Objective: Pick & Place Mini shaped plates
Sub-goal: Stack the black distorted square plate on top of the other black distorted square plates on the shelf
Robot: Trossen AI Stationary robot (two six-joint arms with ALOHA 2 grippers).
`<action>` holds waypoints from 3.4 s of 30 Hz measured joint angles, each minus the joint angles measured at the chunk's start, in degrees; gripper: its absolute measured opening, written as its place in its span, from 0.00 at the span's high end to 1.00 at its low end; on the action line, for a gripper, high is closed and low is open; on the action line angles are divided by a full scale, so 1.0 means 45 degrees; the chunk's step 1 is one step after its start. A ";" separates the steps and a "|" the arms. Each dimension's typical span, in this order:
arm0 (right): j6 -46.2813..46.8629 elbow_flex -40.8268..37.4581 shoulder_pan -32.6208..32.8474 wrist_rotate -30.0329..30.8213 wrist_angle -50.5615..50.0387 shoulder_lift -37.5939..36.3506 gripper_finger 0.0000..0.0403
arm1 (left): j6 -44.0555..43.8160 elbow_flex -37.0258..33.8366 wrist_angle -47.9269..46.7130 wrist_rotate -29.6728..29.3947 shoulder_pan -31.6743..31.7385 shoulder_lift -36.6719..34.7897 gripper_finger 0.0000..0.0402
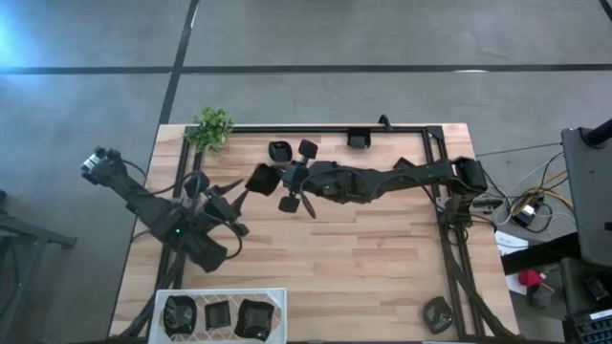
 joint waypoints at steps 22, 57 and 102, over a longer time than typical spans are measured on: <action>-0.0246 -0.0005 0.0000 -0.0010 0.0153 0.0000 0.98 | 0.0361 -0.0868 0.1669 0.0178 0.1338 -0.0010 0.72; -0.0344 -0.0010 0.0254 -0.0024 0.0144 -0.0027 0.61 | 0.0275 -0.0868 0.1902 0.0324 0.1530 -0.0010 1.00; 0.0440 -0.0015 0.3094 -0.0010 -0.4770 -0.4415 0.52 | 0.2841 -0.0193 0.3147 1.3875 0.1557 -0.3425 1.00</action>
